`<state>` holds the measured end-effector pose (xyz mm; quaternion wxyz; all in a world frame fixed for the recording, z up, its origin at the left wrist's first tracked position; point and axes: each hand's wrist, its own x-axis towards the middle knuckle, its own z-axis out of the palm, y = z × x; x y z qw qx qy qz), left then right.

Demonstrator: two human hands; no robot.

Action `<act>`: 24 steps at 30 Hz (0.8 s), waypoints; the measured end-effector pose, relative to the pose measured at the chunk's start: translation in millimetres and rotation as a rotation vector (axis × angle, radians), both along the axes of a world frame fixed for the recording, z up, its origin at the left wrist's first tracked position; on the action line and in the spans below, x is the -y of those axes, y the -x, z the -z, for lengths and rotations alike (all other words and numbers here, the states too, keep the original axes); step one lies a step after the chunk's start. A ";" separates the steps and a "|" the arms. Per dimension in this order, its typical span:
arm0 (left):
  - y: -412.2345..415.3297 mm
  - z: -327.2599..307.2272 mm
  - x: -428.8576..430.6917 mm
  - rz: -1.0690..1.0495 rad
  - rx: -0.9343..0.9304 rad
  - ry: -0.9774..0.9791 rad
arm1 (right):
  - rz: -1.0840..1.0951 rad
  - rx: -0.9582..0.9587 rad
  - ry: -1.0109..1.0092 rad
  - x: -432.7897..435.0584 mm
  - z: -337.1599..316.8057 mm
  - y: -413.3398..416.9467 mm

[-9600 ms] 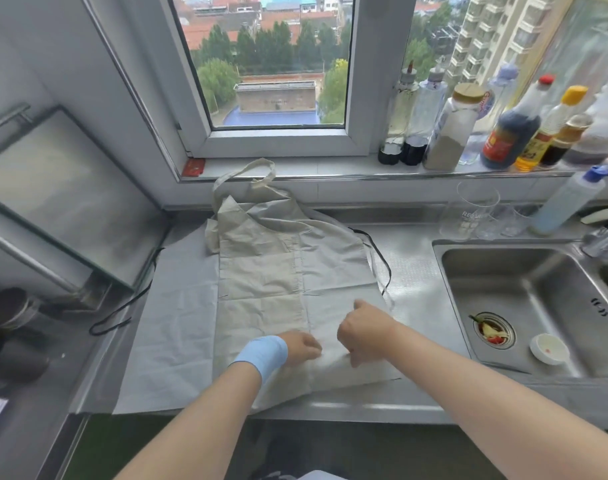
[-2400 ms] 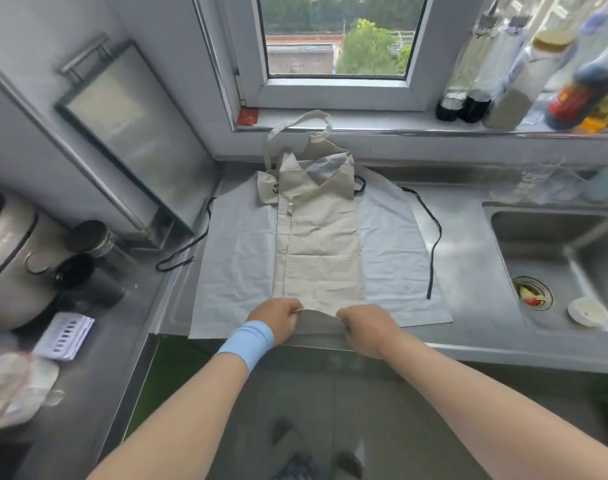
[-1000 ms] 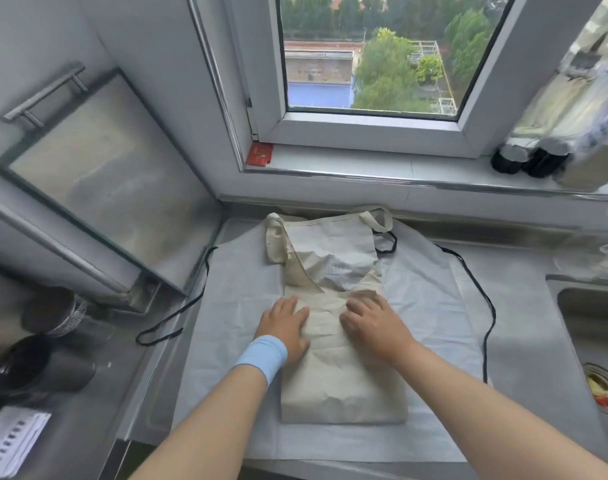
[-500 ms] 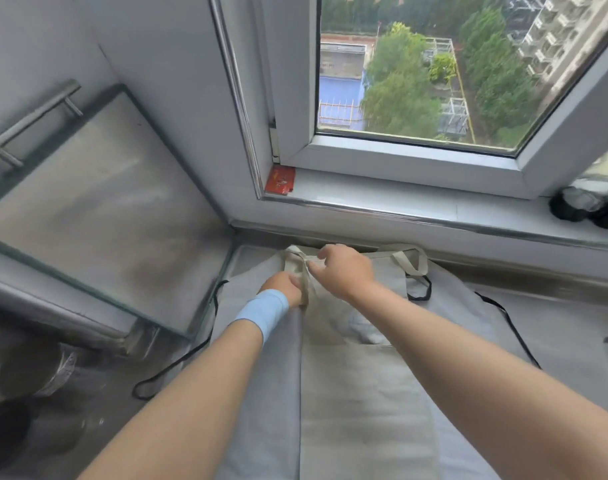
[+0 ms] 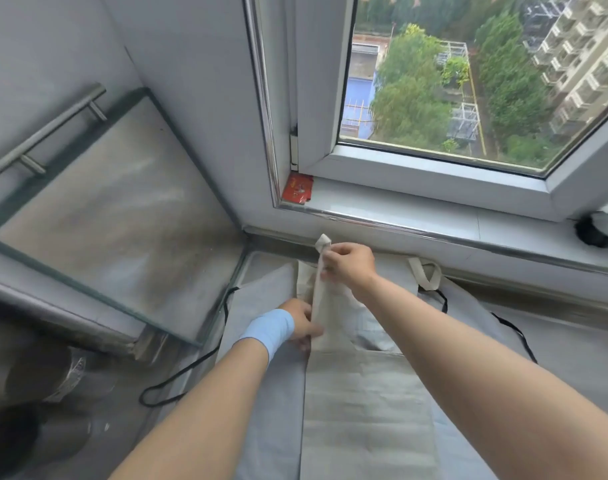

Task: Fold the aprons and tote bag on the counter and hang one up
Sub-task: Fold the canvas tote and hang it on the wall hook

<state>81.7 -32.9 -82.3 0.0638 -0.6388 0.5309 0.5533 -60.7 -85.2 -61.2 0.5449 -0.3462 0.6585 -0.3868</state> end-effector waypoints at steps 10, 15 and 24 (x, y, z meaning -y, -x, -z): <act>28.7 -36.1 16.3 0.094 0.412 0.512 | 0.112 -0.655 -0.005 -71.8 21.1 82.2; 92.7 -32.9 25.4 0.249 0.239 0.598 | -0.036 -0.674 -0.301 -92.8 37.0 138.2; 159.0 -32.8 42.9 0.789 0.218 0.849 | -0.075 -0.477 -0.208 -101.3 43.8 152.2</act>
